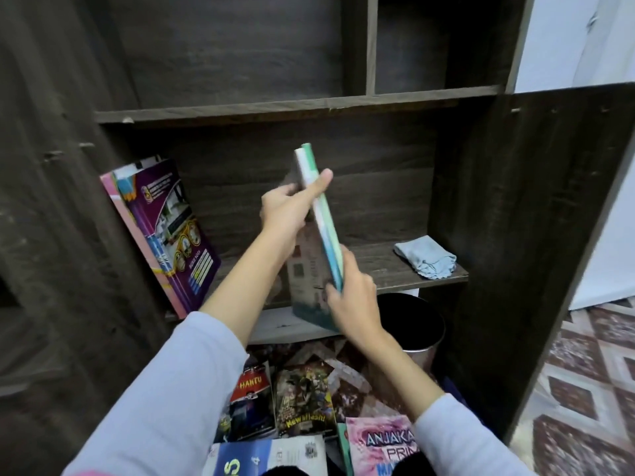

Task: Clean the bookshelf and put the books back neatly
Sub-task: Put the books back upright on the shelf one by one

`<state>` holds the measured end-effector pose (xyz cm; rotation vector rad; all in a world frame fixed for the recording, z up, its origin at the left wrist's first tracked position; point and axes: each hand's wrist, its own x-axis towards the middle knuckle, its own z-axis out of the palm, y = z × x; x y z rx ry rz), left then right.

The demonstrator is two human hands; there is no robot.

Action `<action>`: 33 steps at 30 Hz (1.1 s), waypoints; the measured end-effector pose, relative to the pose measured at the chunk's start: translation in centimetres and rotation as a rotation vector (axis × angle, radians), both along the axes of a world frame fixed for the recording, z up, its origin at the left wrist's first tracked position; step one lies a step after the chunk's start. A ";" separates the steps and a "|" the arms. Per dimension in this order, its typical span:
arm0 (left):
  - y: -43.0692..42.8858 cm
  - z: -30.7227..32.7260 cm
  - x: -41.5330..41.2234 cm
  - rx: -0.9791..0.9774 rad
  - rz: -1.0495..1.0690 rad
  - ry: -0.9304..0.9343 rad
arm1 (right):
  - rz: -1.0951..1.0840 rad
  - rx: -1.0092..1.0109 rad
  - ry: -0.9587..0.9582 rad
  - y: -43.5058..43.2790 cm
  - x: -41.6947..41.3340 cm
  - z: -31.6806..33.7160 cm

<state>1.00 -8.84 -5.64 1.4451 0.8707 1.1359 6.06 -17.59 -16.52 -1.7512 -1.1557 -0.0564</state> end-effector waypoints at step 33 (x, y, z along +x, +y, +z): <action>7.7 -20.6 6.4 -0.094 -0.040 0.918 | 0.084 -0.528 0.668 8.1 21.3 -5.8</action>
